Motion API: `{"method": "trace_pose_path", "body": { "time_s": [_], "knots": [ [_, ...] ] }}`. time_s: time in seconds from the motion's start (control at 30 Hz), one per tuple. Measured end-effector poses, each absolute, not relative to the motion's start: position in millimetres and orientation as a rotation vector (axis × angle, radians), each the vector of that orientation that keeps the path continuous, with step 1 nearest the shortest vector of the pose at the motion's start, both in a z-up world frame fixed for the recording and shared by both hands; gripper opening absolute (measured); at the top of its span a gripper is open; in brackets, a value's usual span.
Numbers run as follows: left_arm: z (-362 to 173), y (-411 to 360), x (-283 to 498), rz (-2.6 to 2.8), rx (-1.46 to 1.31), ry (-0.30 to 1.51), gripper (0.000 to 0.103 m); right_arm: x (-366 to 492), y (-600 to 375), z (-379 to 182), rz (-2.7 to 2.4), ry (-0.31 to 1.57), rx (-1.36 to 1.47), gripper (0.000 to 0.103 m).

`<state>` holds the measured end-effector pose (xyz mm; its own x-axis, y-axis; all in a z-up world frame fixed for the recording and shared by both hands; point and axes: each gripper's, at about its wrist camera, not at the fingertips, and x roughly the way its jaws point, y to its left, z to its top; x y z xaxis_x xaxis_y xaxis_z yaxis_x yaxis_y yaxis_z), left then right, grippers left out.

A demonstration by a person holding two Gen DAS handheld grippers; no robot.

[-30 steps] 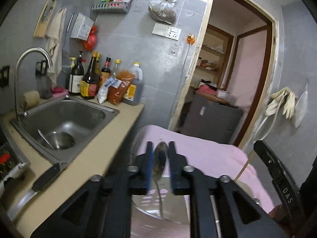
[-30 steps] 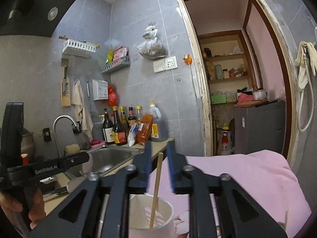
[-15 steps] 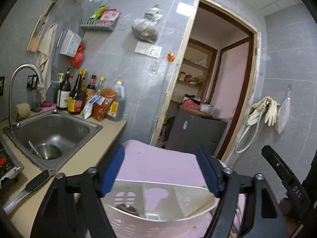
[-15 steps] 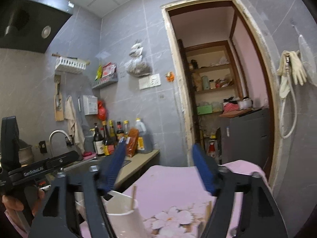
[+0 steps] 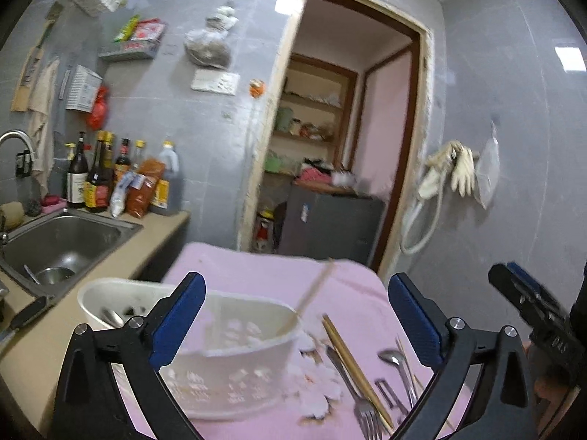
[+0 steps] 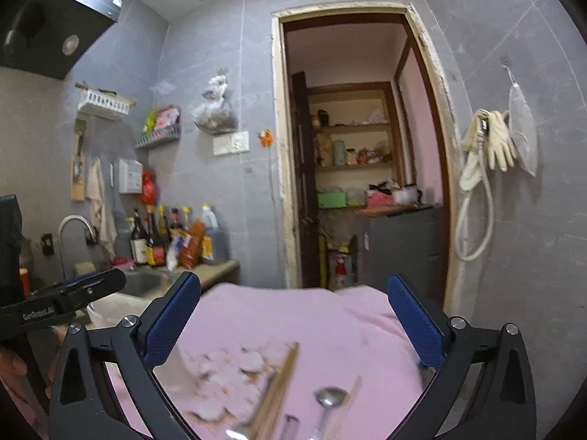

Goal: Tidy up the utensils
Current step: 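Move both tools back down toward the utensils on the cloth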

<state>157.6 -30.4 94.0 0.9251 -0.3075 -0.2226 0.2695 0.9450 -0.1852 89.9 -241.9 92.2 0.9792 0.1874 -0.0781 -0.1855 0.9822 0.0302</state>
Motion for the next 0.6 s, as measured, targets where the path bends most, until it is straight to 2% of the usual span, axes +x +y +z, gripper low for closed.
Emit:
{"method": "trace_pose_path", "body": {
  "time_s": [0.2, 0.43, 0.57, 0.6],
  "knots": [
    [61, -72, 161, -0.332, -0.026, 0.368, 0.098, 89, -270, 72, 0.132, 0.168, 0.005, 0.103],
    [24, -108, 164, -0.405, 0.089, 0.54, 0.098, 99, -289, 38, 0.103, 0.373, -0.033, 0.103],
    [6, -122, 169, -0.444, 0.141, 0.629, 0.096, 101, -293, 20, 0.113, 0.475, -0.047, 0.096],
    [3, -125, 171, -0.452, 0.147, 0.647, 0.091, 101, -293, 15, 0.119, 0.5, -0.047, 0.093]
  ]
}}
